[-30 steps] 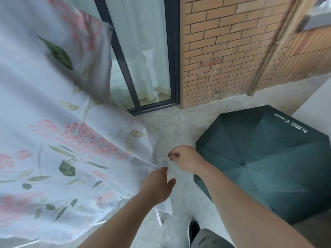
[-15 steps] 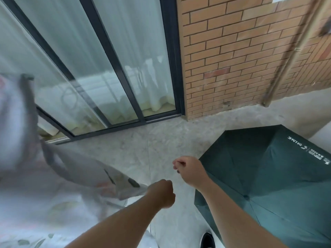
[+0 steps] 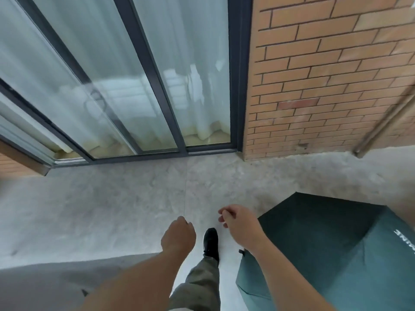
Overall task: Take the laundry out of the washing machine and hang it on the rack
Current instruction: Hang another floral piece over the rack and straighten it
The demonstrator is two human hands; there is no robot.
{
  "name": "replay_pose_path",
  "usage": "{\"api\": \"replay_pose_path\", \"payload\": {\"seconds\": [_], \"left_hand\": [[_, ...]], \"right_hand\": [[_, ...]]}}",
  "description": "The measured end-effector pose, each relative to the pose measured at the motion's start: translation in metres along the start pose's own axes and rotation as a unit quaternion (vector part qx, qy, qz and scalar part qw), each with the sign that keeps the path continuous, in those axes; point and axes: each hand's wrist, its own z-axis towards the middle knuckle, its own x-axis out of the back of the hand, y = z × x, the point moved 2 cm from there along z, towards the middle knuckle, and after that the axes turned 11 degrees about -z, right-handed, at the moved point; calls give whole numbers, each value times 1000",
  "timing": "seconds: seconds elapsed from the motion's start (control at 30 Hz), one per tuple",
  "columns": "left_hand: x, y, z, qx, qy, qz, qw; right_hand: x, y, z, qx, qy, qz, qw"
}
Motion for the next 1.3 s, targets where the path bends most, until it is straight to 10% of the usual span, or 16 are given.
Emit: {"api": "replay_pose_path", "payload": {"seconds": [0.4, 0.6, 1.3], "left_hand": [[138, 15, 271, 57, 63, -198, 977], [259, -16, 319, 111, 221, -286, 926], [394, -74, 203, 468, 642, -213, 569]], "right_hand": [[-5, -195, 297, 118, -80, -145, 979], [-50, -338, 379, 241, -155, -218, 933], [-308, -596, 350, 591, -536, -285, 532]]}}
